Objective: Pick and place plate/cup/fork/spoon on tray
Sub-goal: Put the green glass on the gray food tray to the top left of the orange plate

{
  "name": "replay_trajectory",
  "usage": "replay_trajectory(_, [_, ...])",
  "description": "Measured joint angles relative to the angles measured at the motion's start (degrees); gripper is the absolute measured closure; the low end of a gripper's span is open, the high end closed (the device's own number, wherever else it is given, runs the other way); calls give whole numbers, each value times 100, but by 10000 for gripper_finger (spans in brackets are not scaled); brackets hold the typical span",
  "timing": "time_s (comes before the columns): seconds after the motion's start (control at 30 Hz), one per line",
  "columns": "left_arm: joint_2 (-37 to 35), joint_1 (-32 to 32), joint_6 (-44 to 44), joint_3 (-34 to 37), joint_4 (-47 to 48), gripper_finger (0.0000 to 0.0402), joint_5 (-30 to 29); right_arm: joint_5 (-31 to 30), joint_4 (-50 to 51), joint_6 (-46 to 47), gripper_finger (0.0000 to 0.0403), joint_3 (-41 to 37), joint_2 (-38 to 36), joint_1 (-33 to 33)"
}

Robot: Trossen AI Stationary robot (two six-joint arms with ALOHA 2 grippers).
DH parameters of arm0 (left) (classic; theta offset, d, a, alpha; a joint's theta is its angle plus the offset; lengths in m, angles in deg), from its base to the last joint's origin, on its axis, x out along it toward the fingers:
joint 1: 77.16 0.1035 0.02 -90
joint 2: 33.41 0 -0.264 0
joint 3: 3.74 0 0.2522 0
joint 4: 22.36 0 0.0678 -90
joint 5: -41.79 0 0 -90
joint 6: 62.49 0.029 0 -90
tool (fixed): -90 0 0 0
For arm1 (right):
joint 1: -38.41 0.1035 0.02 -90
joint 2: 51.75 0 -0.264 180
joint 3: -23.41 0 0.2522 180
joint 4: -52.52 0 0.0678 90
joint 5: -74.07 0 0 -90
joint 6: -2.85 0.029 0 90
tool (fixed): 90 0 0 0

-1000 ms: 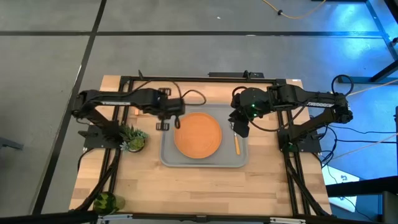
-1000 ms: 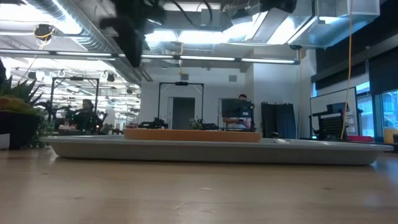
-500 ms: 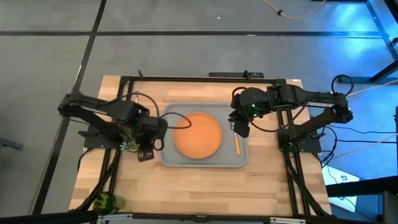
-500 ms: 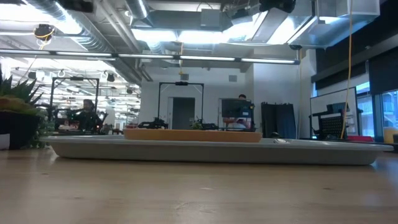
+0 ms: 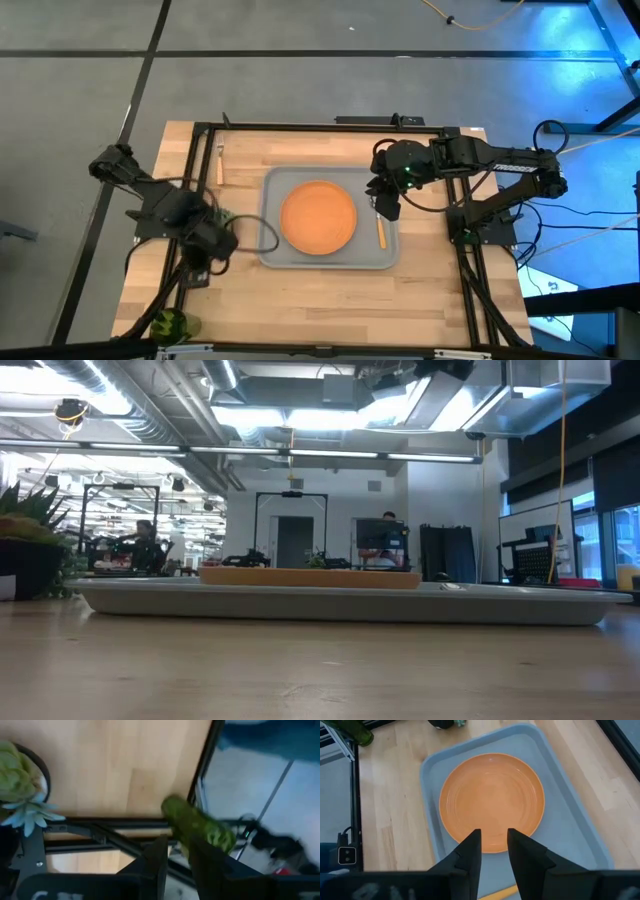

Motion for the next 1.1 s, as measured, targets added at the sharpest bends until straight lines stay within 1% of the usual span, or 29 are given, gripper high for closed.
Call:
replay_trajectory(0.17, [0,-792,230,0,-31,329,-110,0,-2,-5,304,0,0,0])
replay_trajectory(0.3, [0,-1421,-42,0,-118,329,-445,0,-57,-8,304,0,0,0])
replay_trajectory(0.53, [79,-2288,-325,2,-934,329,-1250,-1,-83,-8,304,0,0,-1])
replay_trajectory(0.67, [301,-2700,-495,9,-1132,329,-1337,-2,-83,-8,304,0,0,0])
replay_trajectory(0.83, [701,-2957,-476,11,-1147,329,-1357,-2,-83,5,304,0,0,-1])
replay_trajectory(1.1, [1107,-3034,-332,11,-1164,329,-1410,-2,-83,16,304,0,0,-1])
